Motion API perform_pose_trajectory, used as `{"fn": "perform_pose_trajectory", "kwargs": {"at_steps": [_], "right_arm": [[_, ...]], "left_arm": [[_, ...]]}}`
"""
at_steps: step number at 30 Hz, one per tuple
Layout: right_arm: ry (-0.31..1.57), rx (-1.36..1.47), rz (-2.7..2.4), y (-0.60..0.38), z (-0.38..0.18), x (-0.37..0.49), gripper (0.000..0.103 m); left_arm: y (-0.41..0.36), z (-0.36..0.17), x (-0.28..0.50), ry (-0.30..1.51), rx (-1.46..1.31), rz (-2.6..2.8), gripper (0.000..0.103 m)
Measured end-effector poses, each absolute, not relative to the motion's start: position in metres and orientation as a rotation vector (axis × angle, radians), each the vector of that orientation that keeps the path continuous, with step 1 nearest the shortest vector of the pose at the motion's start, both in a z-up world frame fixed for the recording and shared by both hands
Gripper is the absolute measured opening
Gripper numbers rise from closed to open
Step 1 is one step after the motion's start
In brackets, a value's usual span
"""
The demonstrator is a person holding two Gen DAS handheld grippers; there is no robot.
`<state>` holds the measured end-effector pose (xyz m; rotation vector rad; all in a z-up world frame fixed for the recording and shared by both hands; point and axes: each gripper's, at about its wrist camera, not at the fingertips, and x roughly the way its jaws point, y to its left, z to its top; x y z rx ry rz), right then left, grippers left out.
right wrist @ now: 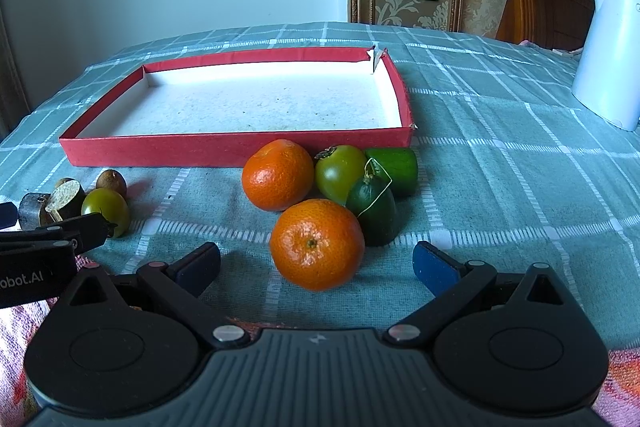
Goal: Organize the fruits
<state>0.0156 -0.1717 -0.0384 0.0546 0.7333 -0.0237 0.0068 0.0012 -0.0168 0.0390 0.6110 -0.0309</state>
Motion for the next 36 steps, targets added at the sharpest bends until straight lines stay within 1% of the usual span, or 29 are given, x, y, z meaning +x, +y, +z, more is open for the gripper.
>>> {"fn": "perform_pose_trajectory", "kwargs": {"at_steps": [9, 14, 22, 27, 28, 30, 31, 32, 36], "right_arm": [[0.726, 0.055, -0.021, -0.172, -0.038, 0.015, 0.103], [0.623, 0.054, -0.01, -0.18, -0.025, -0.001, 0.103], [0.645, -0.011, -0.012, -0.194, -0.023, -0.004, 0.103], [0.636, -0.037, 0.013, -0.189, -0.028, -0.007, 0.102], [0.634, -0.049, 0.02, -0.186, -0.029, -0.006, 0.1], [0.641, -0.066, 0.023, -0.181, -0.03, -0.004, 0.083], [0.651, -0.063, 0.034, -0.179, -0.031, -0.003, 0.064], [0.666, -0.051, 0.053, -0.179, -0.032, 0.0, 0.056], [0.67, -0.048, 0.056, -0.176, -0.033, 0.002, 0.056]], "left_arm": [[0.003, -0.017, 0.007, 0.612, 0.034, -0.033, 0.103], [0.004, -0.018, 0.003, 0.599, 0.058, -0.037, 0.103], [0.01, -0.023, 0.006, 0.612, 0.031, -0.056, 0.103], [0.011, -0.027, 0.004, 0.588, 0.061, -0.044, 0.103], [0.011, -0.027, 0.004, 0.588, 0.059, -0.045, 0.103], [0.013, -0.028, 0.005, 0.59, 0.046, -0.051, 0.103], [0.014, -0.028, 0.005, 0.591, 0.04, -0.053, 0.103], [0.015, -0.028, 0.006, 0.592, 0.037, -0.056, 0.103], [0.019, -0.03, 0.007, 0.596, 0.03, -0.064, 0.103]]}}
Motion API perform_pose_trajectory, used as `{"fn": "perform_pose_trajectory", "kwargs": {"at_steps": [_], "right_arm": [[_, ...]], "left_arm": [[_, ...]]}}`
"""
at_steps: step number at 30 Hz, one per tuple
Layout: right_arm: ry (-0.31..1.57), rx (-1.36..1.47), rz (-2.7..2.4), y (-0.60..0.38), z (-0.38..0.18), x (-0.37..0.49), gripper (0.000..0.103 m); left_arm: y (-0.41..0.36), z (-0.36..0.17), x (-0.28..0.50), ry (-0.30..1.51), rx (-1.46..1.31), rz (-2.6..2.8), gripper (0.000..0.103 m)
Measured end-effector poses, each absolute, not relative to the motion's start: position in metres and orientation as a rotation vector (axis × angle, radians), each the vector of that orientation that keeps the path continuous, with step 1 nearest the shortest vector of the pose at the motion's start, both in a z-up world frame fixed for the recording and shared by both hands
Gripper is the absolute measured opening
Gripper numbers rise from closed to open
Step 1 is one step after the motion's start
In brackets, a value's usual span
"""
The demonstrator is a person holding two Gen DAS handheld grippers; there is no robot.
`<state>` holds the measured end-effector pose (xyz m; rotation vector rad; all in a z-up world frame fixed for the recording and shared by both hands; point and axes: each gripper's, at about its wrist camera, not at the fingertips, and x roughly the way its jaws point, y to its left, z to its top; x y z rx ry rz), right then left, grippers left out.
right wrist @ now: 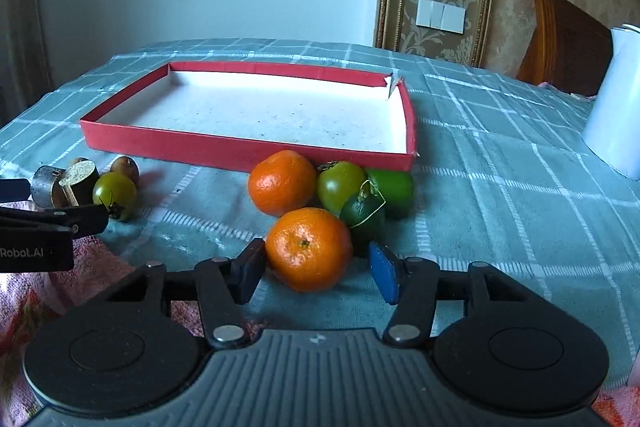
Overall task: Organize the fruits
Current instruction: 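Close the right gripper around the large mandarin orange and lift it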
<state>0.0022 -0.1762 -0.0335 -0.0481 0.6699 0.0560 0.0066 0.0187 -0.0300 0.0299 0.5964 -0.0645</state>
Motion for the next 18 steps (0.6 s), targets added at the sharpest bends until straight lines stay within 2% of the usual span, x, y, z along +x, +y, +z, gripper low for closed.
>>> {"fn": "perform_pose_trajectory", "kwargs": {"at_steps": [6, 10, 18], "right_arm": [[0.668, -0.04, 0.062, -0.1756, -0.0331, 0.0022, 0.056], [0.647, -0.023, 0.066, -0.1774, -0.0324, -0.0025, 0.044], [0.653, -0.011, 0.047, -0.1751, -0.0324, 0.002, 0.044]], "left_arm": [[0.0202, -0.0343, 0.0085, 0.6, 0.022, -0.068, 0.103], [0.0199, -0.035, 0.008, 0.596, 0.024, -0.069, 0.103], [0.0213, -0.0357, 0.0094, 0.602, 0.014, -0.075, 0.103]]}}
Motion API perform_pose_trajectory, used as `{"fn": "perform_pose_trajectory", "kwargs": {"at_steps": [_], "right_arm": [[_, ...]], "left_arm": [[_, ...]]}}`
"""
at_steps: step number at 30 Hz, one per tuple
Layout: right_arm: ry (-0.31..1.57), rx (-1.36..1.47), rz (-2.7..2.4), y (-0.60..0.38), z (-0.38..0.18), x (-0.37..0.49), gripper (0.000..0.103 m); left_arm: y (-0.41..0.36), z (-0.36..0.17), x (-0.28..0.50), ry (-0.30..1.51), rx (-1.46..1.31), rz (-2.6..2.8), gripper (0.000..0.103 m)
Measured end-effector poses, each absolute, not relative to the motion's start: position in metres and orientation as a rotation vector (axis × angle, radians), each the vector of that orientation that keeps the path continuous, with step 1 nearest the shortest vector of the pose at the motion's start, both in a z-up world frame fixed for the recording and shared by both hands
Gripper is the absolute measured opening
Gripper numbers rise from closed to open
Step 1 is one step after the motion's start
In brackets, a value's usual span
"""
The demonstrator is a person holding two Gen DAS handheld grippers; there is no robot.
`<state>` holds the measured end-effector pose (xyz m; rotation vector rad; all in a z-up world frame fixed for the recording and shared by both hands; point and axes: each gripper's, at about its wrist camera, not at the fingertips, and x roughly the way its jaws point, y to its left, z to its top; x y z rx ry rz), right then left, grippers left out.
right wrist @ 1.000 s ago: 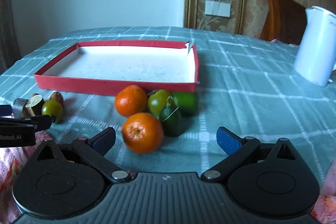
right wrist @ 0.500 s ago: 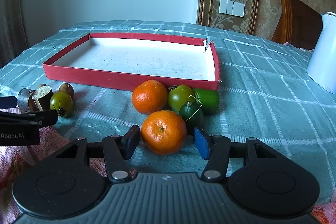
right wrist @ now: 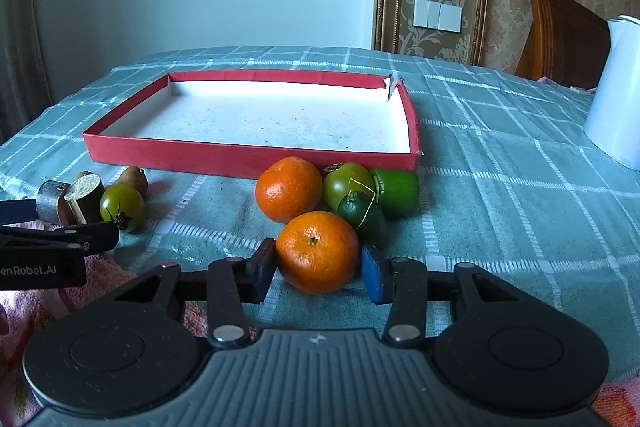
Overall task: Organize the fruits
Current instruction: 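Close the right gripper around the large mandarin orange and lift it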
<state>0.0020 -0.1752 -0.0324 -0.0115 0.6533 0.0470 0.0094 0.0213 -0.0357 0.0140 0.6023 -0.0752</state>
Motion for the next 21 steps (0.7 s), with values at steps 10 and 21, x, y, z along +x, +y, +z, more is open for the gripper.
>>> {"fn": "perform_pose_trajectory", "kwargs": {"at_steps": [10, 21], "right_arm": [[0.622, 0.05, 0.092, -0.181, -0.027, -0.006, 0.043], [0.516, -0.003, 0.093, -0.18, 0.002, 0.006, 0.043]], "left_arm": [[0.022, -0.036, 0.011, 0.609, 0.008, -0.075, 0.103], [0.02, -0.037, 0.012, 0.614, 0.01, -0.074, 0.103]]}}
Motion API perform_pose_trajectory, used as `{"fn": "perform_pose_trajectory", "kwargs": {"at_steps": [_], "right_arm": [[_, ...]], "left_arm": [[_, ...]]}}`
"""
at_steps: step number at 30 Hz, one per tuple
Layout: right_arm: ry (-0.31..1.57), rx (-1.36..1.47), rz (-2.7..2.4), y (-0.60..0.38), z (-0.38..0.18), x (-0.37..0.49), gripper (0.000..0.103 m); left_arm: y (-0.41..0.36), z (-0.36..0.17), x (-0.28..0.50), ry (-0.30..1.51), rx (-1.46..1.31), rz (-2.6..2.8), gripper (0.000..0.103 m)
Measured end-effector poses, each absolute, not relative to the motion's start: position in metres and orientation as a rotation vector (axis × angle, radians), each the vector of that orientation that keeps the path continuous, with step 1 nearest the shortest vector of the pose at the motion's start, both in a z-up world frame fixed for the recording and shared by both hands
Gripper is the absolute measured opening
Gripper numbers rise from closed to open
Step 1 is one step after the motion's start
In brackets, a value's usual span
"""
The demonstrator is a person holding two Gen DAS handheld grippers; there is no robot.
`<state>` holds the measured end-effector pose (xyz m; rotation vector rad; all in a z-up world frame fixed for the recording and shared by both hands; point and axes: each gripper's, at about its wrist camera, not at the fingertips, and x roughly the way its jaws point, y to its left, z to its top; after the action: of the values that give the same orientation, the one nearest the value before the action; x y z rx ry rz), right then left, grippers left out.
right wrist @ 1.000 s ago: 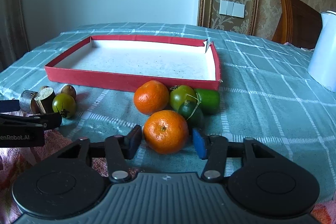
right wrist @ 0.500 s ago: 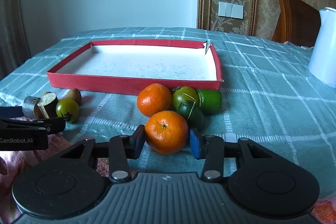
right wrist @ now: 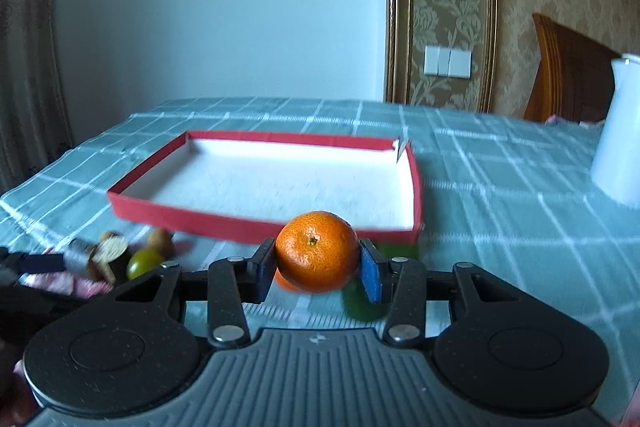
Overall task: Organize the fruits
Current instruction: 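Close the right gripper around the large mandarin orange and lift it, then carry the mandarin into the red tray and open the right gripper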
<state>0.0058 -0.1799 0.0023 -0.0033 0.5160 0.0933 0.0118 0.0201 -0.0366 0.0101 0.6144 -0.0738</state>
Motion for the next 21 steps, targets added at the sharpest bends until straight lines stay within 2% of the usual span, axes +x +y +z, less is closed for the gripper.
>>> {"fn": "perform_pose_trajectory", "kwargs": {"at_steps": [6, 14, 21], "right_arm": [[0.528, -0.032, 0.076, -0.185, 0.007, 0.055, 0.043], [0.674, 0.016, 0.025, -0.2, -0.025, 0.15, 0.043], [0.694, 0.018, 0.017, -0.204, -0.029, 0.178, 0.043]], "left_arm": [[0.019, -0.037, 0.012, 0.614, 0.01, -0.073, 0.103], [0.019, -0.037, 0.011, 0.615, 0.008, -0.072, 0.103], [0.017, -0.038, 0.011, 0.617, 0.013, -0.066, 0.103]]}}
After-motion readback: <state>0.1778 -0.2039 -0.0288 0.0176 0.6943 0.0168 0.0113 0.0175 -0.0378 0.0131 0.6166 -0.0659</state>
